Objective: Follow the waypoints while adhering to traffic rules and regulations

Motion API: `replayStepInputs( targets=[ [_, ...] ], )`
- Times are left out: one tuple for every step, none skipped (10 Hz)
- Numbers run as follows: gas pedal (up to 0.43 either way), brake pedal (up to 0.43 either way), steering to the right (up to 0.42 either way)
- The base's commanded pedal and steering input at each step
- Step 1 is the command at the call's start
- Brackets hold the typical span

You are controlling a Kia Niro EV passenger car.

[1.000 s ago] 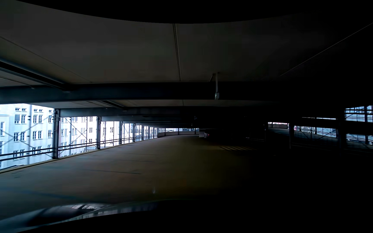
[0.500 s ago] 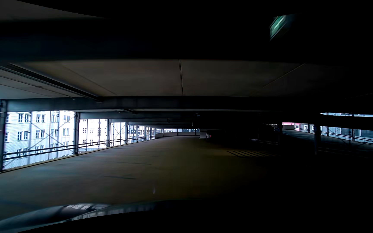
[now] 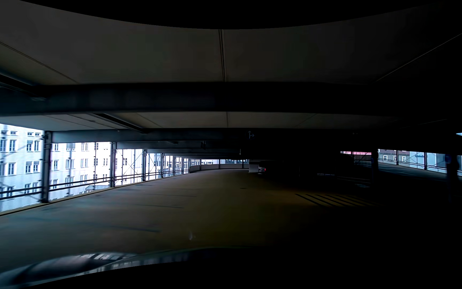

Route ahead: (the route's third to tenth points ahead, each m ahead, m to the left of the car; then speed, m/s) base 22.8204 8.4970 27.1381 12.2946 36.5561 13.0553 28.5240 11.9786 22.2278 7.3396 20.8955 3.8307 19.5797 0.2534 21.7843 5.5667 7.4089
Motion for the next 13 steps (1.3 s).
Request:
replayStepInputs(
  targets=[
    [0.059,0.0,0.0],
    [0.0,0.0,0.0],
    [0.0,0.0,-0.002],
    [0.0,0.0,-0.002],
    [0.0,0.0,-0.002],
    [0.0,0.0,-0.002],
    [0.0,0.0,-0.003],
    [0.0,0.0,-0.003],
    [0.0,0.0,-0.002],
    [0.0,0.0,-0.002],
    [0.0,0.0,-0.002],
    [0.0,0.0,-0.001],
    [0.0,0.0,0.0]
  ],
)
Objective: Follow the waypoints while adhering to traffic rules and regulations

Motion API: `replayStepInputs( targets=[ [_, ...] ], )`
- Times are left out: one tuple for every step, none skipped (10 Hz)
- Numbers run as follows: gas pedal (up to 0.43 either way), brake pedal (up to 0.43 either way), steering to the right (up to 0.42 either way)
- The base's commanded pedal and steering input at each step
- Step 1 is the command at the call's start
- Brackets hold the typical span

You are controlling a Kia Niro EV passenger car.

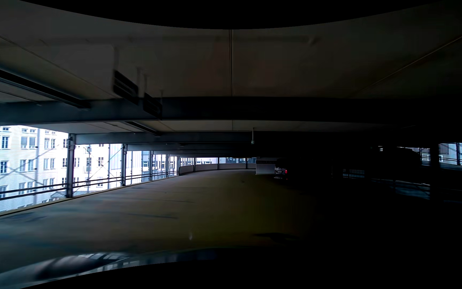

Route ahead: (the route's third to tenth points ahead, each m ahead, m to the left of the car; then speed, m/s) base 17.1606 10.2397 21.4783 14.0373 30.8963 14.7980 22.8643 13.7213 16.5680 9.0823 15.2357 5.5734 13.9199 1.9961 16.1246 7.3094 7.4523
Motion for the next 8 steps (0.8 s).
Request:
replayStepInputs(
  targets=[
    [0.0,0.0,0.001],
    [0.0,0.0,0.001],
    [0.0,0.0,0.001],
    [0.0,0.0,0.001],
    [0.0,0.0,0.001],
    [0.0,0.0,0.001],
    [0.0,0.0,0.001],
    [0.0,0.0,0.001]
  ],
)
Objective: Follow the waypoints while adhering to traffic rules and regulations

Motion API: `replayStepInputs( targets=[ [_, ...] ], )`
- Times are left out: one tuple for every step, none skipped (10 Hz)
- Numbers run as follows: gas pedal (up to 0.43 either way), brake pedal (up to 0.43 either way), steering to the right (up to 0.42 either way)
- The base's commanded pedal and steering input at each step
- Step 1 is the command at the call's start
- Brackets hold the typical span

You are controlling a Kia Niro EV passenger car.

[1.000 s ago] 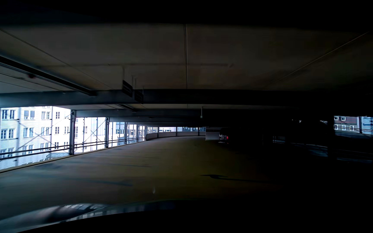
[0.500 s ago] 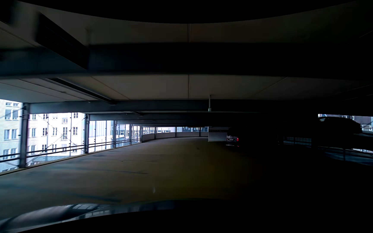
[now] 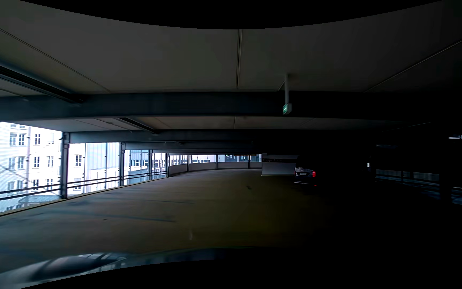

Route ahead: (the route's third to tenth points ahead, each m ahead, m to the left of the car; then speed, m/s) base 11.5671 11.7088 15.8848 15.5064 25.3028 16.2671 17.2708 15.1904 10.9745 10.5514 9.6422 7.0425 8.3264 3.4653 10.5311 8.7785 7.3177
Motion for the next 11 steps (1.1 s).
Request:
replayStepInputs(
  targets=[
    [0.0,0.0,0.001],
    [0.0,0.0,0.0],
    [0.0,0.0,0.0],
    [0.0,0.0,0.0],
    [0.0,0.0,0.0],
    [0.0,0.0,0.0],
    [0.0,0.0,0.0],
    [0.0,0.0,0.0],
    [0.0,0.0,0.0],
    [0.0,0.0,0.0],
    [0.0,0.0,0.0]
  ],
)
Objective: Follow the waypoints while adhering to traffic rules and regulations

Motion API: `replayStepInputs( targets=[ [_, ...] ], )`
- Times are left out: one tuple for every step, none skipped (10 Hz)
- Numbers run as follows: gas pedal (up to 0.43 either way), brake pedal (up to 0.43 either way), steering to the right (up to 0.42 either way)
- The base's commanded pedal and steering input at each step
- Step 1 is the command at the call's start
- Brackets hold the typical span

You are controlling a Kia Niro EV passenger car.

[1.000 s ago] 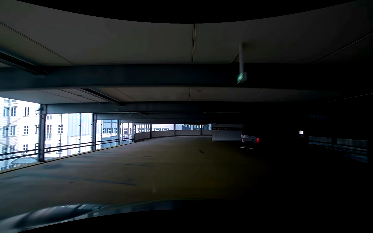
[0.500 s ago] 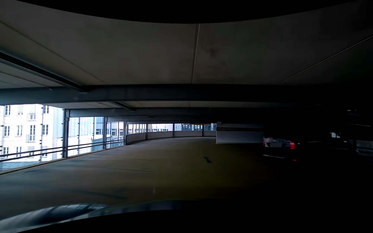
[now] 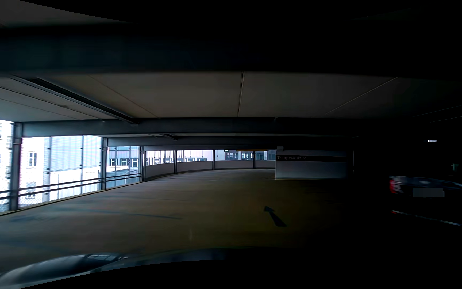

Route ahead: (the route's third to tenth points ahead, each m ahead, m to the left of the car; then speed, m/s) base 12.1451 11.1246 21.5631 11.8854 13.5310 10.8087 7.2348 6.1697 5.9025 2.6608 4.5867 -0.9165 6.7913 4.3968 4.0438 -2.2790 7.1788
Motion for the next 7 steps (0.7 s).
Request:
replayStepInputs(
  targets=[
    [0.0,0.0,0.0],
    [0.0,0.03,0.0],
    [0.0,0.055,0.0],
    [0.0,0.079,0.0],
    [0.0,0.098,0.001],
    [0.0,0.14,0.001],
    [0.0,0.165,0.002]
  ],
)
